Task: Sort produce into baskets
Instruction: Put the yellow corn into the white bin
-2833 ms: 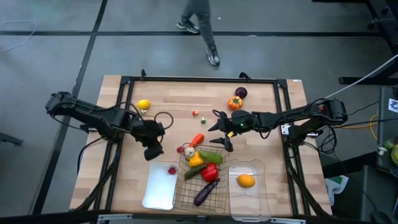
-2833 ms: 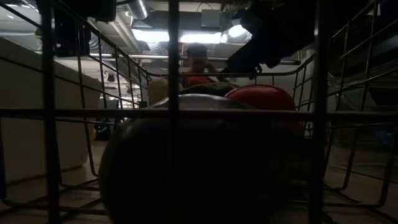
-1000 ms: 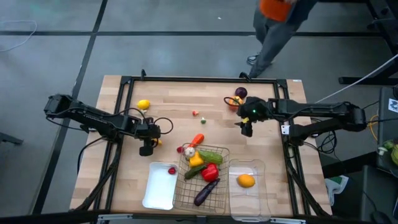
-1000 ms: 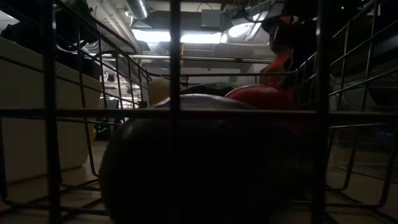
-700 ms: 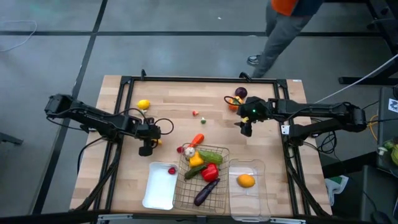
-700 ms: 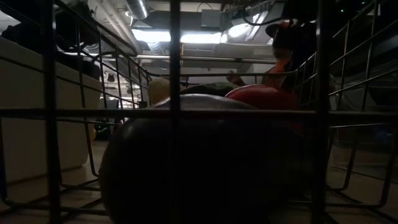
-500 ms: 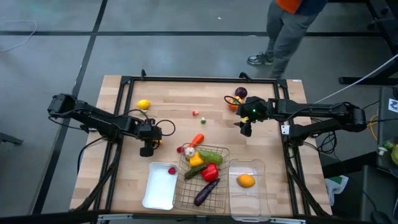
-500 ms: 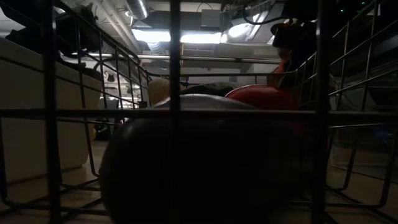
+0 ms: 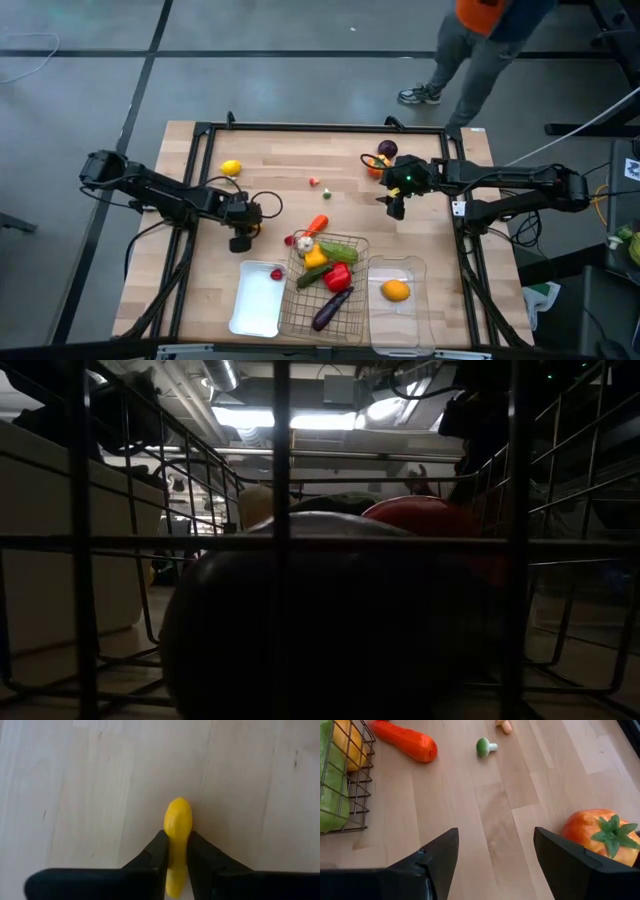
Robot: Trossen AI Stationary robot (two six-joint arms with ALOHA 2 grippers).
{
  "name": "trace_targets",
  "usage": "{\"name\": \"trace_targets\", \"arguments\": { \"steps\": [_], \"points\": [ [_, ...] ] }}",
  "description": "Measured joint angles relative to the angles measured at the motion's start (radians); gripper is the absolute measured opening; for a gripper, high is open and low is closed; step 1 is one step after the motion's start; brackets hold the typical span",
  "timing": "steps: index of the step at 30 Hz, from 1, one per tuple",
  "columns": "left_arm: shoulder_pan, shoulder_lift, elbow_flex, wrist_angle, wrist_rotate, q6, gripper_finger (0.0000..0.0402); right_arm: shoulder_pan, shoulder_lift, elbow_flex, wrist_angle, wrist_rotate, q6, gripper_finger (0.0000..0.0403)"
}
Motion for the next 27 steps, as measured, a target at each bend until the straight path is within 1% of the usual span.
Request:
{"name": "trace_targets", "arguments": {
  "steps": [4,8,12,16,20,22,27],
  "points": [
    [0.000,-0.010,0.030,-0.018,-0.001,-0.022,0.0043,0.000,0.000,0.000,0.000,0.000,0.000,0.0257],
    [0.000,-0.037,0.084,-0.013,-0.001,-0.016,0.0055,0.000,0.000,0.000,-0.002,0.000,0.000,0.0257],
    [0.000,-0.061,0.158,-0.050,-0.001,-0.014,0.0057,0.000,0.000,0.000,-0.004,0.000,0.000,0.0257],
    [-0.002,-0.066,0.243,-0.090,0.000,-0.047,0.0049,0.000,0.000,0.000,-0.003,0.000,0.000,0.0257],
    [-0.013,-0.068,0.307,-0.082,0.048,-0.071,0.0048,0.000,0.000,0.000,-0.003,0.000,0.000,0.0257],
    [-0.026,-0.068,0.330,-0.082,0.070,-0.099,0.0053,0.000,0.000,0.000,-0.003,0.000,0.000,0.0257],
    [-0.081,-0.068,0.351,-0.070,0.114,-0.244,0.0058,0.000,0.000,0.000,-0.003,0.000,0.000,0.0257]
  ]
}}
